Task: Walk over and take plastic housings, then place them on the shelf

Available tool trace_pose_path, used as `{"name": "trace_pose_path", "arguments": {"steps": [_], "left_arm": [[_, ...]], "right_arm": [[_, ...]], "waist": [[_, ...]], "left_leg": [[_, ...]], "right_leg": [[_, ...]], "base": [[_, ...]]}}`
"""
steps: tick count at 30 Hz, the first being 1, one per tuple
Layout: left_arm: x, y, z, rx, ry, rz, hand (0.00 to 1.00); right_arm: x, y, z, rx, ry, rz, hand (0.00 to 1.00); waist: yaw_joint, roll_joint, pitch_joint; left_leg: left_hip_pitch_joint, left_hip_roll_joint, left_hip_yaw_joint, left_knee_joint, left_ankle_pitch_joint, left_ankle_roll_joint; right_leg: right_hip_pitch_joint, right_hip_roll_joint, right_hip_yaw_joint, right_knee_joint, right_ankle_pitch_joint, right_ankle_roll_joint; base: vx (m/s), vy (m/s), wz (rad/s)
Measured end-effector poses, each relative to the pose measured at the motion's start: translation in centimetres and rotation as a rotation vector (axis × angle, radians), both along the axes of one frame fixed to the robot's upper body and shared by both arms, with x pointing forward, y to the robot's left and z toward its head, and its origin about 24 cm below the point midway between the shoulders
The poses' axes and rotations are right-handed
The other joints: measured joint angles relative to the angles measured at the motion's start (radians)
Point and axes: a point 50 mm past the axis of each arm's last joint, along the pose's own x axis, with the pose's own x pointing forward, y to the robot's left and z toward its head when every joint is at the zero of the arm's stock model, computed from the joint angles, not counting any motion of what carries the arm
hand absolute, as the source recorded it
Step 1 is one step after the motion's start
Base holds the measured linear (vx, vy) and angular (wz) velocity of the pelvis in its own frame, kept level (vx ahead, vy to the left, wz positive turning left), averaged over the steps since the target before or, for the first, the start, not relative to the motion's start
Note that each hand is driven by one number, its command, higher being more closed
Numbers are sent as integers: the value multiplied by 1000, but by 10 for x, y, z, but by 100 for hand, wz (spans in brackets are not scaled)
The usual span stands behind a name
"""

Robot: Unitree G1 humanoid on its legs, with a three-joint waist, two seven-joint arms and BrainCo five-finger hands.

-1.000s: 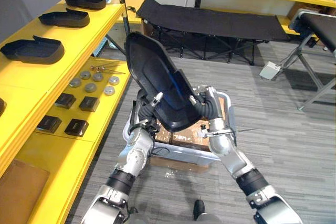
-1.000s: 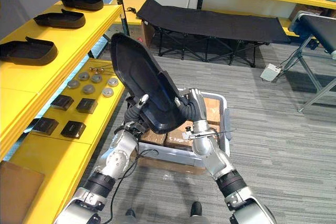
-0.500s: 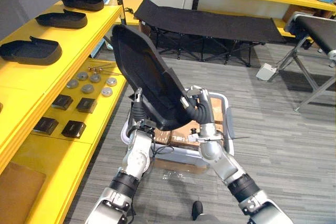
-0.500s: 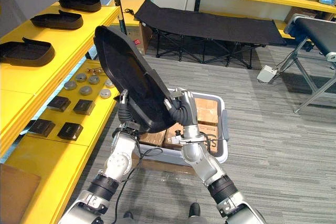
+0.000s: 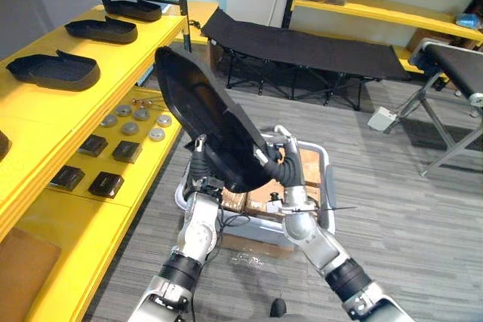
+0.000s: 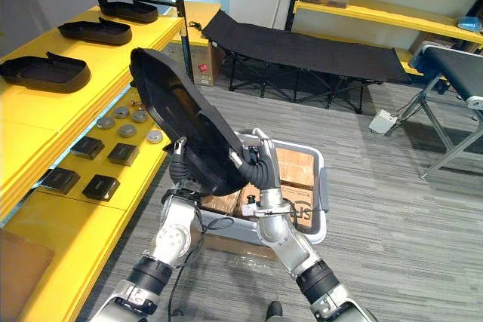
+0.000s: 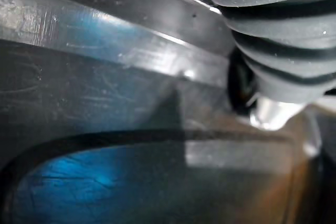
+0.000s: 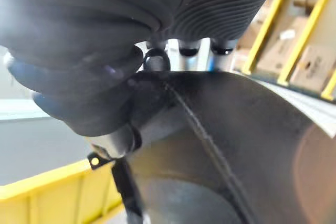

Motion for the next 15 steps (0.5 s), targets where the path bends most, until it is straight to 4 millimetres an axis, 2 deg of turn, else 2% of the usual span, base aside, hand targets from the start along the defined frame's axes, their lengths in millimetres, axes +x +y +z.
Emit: {"name": "trace_pose_path", "arguments": {"steps": [1,4,11,13,15], "left_arm": [[-2,4,3,92,-6,53,100],[-7,13,12,198,-32,142,100],[-15,33,31,286,-69,384,100],[-19,38,26,333,-37,446,100],[-25,44,21,412,6,526,100]], "right_arm": [[-1,2,-4,30,36,13,0],[-2,2,-12,71,122,60,0],[-9,8,-18,138,239,200,0],[-14,12,-14,153,228,232,0],[-17,13,5,163,154,263,0]], "waist": [[2,0,0],[4,0,0],[4,2,-2],[3,7,-18],[2,13,-26]], "left_leg": [[2,0,1,-1,0,0],[5,1,2,-5,0,0],[23,2,10,-21,0,-1],[27,2,16,-29,1,-2],[40,2,30,-34,1,-2]], "right_leg": [[1,0,0,0,-1,1],[2,1,-1,0,-3,2],[3,5,1,0,-4,1],[0,5,2,0,-5,-2],[2,6,9,3,-5,-2]], "base": [[0,0,0],[0,0,0],[-1,6,-4],[4,12,-9],[0,13,-12]]}}
